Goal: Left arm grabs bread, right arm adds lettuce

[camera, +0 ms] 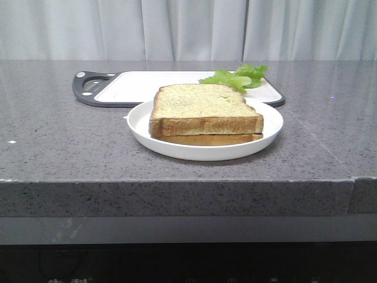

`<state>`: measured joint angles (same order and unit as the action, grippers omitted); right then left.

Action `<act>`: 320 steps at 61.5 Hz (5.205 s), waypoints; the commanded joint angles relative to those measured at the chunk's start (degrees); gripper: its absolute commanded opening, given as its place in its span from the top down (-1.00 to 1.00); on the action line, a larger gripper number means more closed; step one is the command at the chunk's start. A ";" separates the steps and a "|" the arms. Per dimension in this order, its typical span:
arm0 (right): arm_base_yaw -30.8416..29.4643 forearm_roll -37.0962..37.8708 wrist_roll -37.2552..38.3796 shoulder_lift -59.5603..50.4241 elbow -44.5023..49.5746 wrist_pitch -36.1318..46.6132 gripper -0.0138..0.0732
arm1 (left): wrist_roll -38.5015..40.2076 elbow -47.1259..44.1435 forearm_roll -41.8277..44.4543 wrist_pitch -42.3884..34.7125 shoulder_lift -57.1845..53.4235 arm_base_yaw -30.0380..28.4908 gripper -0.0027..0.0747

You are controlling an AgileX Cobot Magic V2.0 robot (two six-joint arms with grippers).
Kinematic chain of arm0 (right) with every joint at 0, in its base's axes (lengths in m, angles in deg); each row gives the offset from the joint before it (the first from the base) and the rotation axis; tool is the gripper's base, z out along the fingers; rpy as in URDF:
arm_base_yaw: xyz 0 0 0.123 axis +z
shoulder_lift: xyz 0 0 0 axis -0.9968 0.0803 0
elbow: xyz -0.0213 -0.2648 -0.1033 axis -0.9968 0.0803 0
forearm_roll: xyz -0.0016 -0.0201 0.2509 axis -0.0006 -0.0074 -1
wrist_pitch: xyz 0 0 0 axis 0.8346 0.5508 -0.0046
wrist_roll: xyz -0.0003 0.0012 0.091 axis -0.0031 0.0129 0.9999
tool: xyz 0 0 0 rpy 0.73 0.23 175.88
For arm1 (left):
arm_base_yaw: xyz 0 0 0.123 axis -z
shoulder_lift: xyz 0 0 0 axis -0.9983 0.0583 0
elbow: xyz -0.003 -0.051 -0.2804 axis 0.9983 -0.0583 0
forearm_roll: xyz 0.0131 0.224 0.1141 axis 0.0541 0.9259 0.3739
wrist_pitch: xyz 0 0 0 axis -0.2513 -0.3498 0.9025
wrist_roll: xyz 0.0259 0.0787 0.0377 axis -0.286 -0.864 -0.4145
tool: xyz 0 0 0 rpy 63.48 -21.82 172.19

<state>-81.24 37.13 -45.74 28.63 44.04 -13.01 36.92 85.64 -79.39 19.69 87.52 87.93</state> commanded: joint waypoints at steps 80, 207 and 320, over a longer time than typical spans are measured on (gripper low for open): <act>-0.09 0.90 -0.07 39.20 -28.61 -17.48 -0.28 | -3.69 26.67 -3.90 24.20 44.28 3.58 -0.27; -0.09 0.90 -0.07 39.20 -28.61 -17.62 -0.28 | -10.50 60.76 -37.75 39.61 96.88 26.32 0.66; -1.11 -24.12 -15.25 78.65 -55.46 -22.59 -0.28 | -10.51 40.29 -25.41 42.58 53.15 15.20 0.98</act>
<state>-81.38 19.02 -56.31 105.54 -6.51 -36.78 26.42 124.39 -102.73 65.22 141.54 103.26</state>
